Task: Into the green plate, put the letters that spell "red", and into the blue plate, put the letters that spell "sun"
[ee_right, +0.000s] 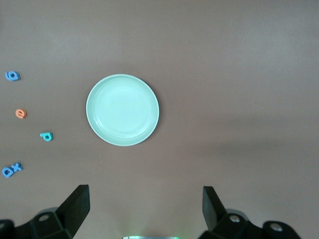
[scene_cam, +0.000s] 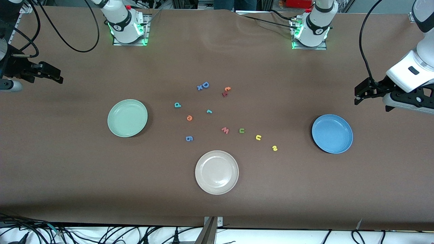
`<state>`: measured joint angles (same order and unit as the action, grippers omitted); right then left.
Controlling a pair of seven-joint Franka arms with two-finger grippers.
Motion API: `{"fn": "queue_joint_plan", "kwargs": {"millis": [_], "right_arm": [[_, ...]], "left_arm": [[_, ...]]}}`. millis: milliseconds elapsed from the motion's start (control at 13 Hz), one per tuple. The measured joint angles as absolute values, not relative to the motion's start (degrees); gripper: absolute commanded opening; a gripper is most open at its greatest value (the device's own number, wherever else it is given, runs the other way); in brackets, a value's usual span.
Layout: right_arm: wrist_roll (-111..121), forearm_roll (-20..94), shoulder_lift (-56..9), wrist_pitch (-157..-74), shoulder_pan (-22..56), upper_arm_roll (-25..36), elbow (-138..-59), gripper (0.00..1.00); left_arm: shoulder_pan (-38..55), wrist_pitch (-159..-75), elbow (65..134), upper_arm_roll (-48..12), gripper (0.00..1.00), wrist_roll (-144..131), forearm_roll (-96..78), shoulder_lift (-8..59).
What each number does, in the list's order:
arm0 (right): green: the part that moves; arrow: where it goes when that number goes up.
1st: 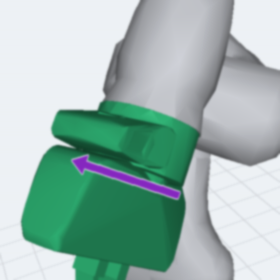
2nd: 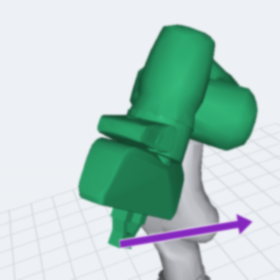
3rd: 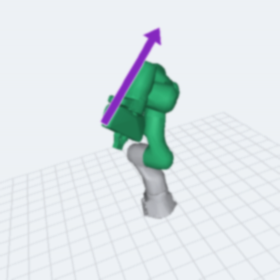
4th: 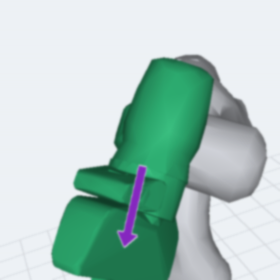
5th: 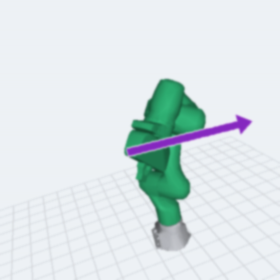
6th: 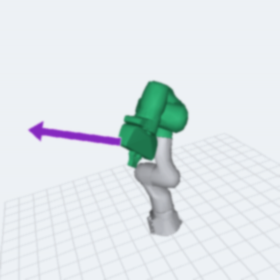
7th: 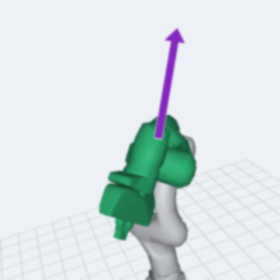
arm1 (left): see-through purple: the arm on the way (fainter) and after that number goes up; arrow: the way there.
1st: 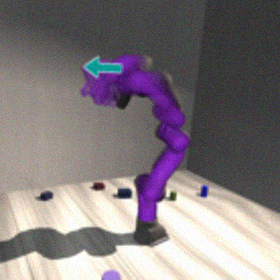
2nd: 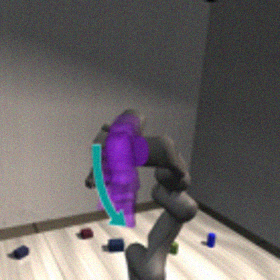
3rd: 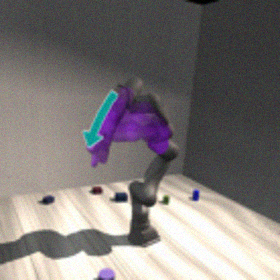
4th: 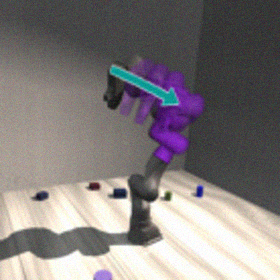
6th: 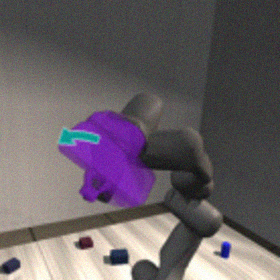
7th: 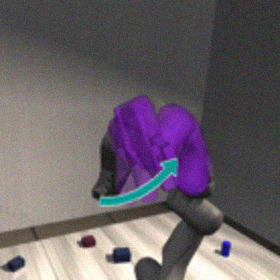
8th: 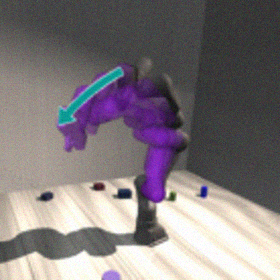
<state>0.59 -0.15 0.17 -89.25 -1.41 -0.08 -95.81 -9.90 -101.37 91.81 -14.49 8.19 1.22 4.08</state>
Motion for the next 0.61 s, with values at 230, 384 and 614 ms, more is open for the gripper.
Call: {"fn": "queue_joint_plan", "kwargs": {"millis": [230,384,614], "right_arm": [[0.77,0.44,-1.85,-85.85,-0.93,-0.43,-95.85,1.0],[0.84,0.97,-3.42,-83.91,1.3,-0.93,-95.87,1.0],[0.28,2.31,-7.26,-84.49,7.85,-1.58,-95.97,1.0]], "left_arm": [[-9.88,-101.37,92.39,-14.47,1.0,8.2,1.22,4.5],[-9.82,-101.37,92.82,-14.49,1.0,8.28,1.22,4.55],[-9.78,-101.35,94.0,-14.51,1.0,8.38,1.22,5.5]]}}
